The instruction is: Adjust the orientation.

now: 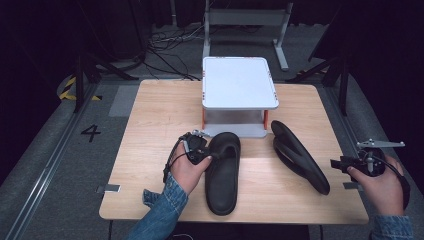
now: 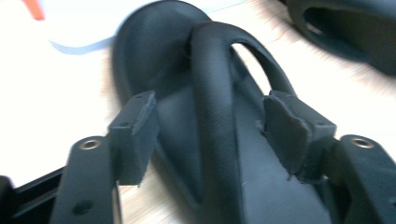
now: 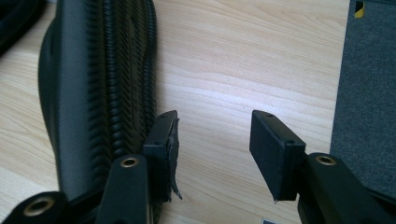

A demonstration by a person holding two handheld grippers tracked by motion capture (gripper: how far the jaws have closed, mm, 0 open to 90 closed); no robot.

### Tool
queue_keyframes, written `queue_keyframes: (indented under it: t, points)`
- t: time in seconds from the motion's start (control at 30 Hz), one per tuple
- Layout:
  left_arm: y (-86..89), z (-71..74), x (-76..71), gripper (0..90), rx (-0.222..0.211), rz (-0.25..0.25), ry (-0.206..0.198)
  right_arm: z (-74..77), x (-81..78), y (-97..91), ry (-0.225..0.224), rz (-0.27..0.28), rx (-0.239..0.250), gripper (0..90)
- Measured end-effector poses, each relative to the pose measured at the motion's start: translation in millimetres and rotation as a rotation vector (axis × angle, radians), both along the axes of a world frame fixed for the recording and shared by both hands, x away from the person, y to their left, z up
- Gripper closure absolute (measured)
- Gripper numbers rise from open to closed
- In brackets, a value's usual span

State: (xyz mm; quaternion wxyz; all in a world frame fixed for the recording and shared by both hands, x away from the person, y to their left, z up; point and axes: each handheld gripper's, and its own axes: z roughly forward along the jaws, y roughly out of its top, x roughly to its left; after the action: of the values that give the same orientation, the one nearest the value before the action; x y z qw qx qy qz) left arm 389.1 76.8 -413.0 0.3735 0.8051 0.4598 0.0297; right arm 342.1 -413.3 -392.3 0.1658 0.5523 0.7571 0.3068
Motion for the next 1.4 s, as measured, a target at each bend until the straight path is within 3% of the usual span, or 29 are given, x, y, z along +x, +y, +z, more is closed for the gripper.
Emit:
queue_keyframes:
  t: [0.07,0.2,0.37,0.47,0.7,0.9,1.13,1.4]
  points:
    - [9.4,8.2,-2.5,34.9,0.039,-0.022,-0.036,2.2,0.0,2.3,-0.003,0.006,0.000,53.2]
    - [20.4,14.8,-3.5,33.3,0.070,-0.020,-0.056,6.9,0.8,7.9,-0.020,0.020,0.003,53.1]
    - [50.3,25.4,-4.2,34.4,0.080,0.036,-0.065,13.0,1.2,11.9,-0.043,0.040,0.014,53.2]
    - [70.9,27.6,-7.4,32.6,0.111,0.065,-0.047,20.4,3.5,23.9,-0.066,0.074,0.013,53.2]
    - [97.5,25.4,-16.1,30.6,0.161,0.097,-0.023,29.0,13.3,57.6,-0.087,0.164,-0.013,51.9]
    - [133.9,17.3,-27.7,26.6,0.257,0.095,0.002,31.4,26.9,79.5,-0.094,0.222,-0.036,49.5]
    - [160.8,10.7,-35.8,25.9,0.240,0.113,0.034,26.9,40.1,94.1,-0.073,0.254,-0.062,46.1]
    - [168.9,9.1,-46.9,25.7,0.229,0.119,0.038,18.7,53.4,113.2,-0.050,0.272,-0.113,43.1]
